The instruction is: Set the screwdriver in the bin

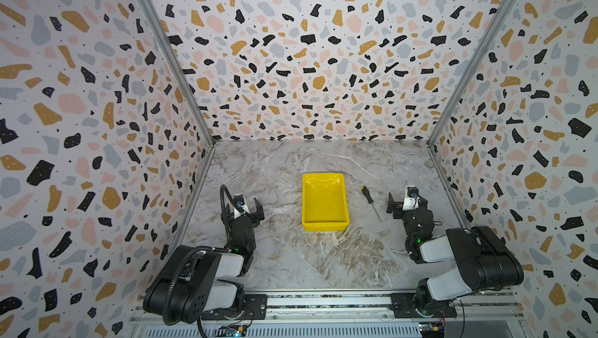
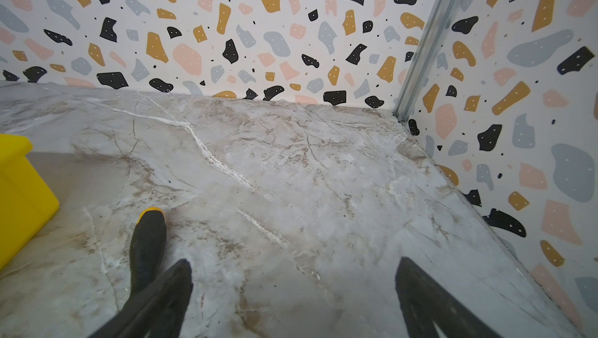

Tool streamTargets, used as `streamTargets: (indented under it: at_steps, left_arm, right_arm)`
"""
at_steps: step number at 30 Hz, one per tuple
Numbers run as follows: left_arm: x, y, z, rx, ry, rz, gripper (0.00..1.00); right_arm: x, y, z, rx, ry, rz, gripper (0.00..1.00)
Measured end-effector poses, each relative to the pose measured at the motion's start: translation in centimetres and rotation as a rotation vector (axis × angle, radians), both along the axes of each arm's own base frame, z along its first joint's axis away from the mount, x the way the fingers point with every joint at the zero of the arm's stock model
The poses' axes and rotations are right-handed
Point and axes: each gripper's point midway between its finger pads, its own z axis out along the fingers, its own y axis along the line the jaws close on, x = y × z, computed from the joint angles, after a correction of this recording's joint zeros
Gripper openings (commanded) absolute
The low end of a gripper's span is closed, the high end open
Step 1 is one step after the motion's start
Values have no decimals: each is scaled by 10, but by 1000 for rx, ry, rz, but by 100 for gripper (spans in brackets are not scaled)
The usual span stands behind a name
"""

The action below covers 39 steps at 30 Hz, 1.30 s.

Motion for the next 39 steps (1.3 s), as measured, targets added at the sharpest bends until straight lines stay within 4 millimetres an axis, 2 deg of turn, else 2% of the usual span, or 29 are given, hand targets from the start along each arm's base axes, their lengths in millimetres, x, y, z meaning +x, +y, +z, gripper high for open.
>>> streamTargets:
  at_steps: [10, 13, 14, 16, 19, 21, 23, 25, 26, 29, 30, 31, 32, 34, 39]
  left_arm:
    - [0, 0, 1, 0, -2, -2, 100]
    - [3, -4, 8, 13, 10, -17, 100]
    - [7, -4, 17, 15, 20, -1, 100]
    - [20, -4, 46, -9, 6, 38, 100]
    - [30, -12, 98, -78, -45, 49, 100]
    - [26, -21, 113, -143, -44, 19, 100]
    - [20, -34, 107, -184, 2, -52, 100]
    - [14, -45, 84, -217, 79, -107, 100]
    - [9, -47, 67, -234, 130, -117, 100]
    - [-6, -45, 20, -246, 297, -87, 100]
    - [-10, -44, 12, -249, 330, -74, 100]
    - [-12, -43, 8, -253, 346, -66, 100]
    - [-14, -42, 6, -260, 354, -58, 100]
    - [-15, -42, 6, -273, 356, -54, 100]
    - [-16, -42, 6, -288, 355, -49, 100]
  right_arm:
    - [-1, 0, 1, 0, -7, -3, 99]
    - [-13, 3, 9, -18, -43, -24, 99]
    - [-21, 7, 16, -29, -62, -28, 99]
    - [-31, 21, 38, -48, -105, -9, 99]
    - [-34, 39, 94, -8, -177, 21, 99]
    - [-35, 36, 135, 122, -196, -9, 99]
    - [-40, 27, 147, 286, -162, -65, 99]
    - [-48, 17, 128, 389, -103, -107, 99]
    - [-53, 13, 108, 426, -62, -128, 99]
    - [-71, 5, 18, 433, 159, -201, 99]
    - [-79, 4, -9, 414, 245, -222, 99]
    - [-83, 3, -24, 402, 296, -237, 99]
    - [-87, 2, -36, 396, 339, -248, 99]
    - [-87, 4, -43, 395, 376, -252, 99]
    - [-77, 10, -41, 402, 408, -252, 99]
